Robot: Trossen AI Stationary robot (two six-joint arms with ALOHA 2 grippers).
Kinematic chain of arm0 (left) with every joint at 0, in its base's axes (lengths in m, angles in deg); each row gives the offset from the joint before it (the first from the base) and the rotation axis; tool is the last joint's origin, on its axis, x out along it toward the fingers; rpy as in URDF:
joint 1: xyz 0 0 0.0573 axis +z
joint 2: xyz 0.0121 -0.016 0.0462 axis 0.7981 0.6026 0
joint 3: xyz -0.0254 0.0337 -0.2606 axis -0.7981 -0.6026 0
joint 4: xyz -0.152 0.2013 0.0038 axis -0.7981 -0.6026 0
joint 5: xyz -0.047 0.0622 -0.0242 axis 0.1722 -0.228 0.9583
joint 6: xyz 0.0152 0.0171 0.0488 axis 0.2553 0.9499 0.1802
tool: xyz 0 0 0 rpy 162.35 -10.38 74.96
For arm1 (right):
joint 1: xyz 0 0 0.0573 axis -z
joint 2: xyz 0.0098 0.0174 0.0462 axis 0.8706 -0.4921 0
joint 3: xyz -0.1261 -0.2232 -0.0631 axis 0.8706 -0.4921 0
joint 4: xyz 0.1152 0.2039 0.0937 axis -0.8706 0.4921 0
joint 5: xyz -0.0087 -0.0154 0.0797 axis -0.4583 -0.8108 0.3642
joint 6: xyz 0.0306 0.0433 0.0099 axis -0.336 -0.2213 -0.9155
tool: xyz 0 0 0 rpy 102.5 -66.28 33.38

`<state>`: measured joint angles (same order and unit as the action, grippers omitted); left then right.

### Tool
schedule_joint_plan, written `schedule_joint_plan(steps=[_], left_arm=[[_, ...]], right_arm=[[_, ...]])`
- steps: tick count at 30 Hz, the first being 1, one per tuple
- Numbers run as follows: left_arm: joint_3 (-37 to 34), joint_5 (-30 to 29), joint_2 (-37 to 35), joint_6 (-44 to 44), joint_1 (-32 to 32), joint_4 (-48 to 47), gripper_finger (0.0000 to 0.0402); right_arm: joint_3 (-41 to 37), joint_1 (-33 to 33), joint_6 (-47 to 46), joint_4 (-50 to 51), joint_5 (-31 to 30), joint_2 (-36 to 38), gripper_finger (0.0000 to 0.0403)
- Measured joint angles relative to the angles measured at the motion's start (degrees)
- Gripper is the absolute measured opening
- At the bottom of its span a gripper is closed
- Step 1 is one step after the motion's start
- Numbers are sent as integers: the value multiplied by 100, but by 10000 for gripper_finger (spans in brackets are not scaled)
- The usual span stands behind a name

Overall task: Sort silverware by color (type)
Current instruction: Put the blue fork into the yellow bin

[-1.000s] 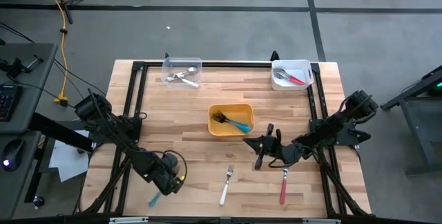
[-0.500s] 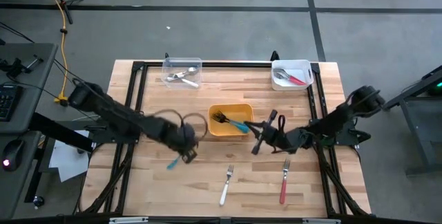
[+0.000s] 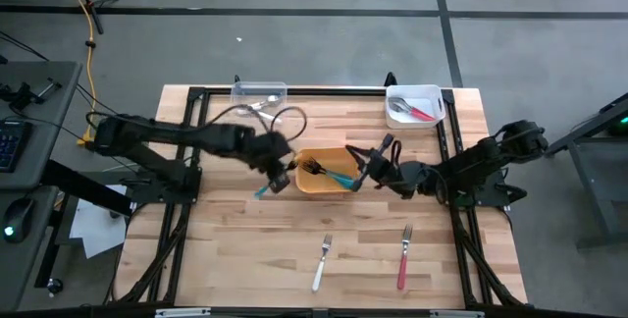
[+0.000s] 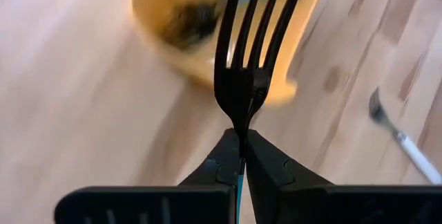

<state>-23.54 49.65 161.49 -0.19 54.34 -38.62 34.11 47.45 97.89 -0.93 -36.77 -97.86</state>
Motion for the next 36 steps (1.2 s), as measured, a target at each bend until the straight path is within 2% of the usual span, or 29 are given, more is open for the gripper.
schedule_joint_plan(steps=[5,11,15,20,26,36], left_arm=[[874,226,663,929,414,15,3],[2029,577,1652,1724,656,21,3],[2595,728,2240,2017,778,8,3],[2841,995,2789,2123,906,180,3],[3100,1019,3229,2203,927,424,3],[3223,992,3680,2092,911,601,4]], right_arm=[[2,-16,-531,267,-356,64,0],[0,-112,-524,523,-1326,101,0],[0,-373,-430,578,-1605,248,0],[-334,-840,-429,614,-1992,734,0],[-1031,-1101,-1068,605,-2140,1390,0],[-1276,-1105,-1410,617,-2077,1558,0]])
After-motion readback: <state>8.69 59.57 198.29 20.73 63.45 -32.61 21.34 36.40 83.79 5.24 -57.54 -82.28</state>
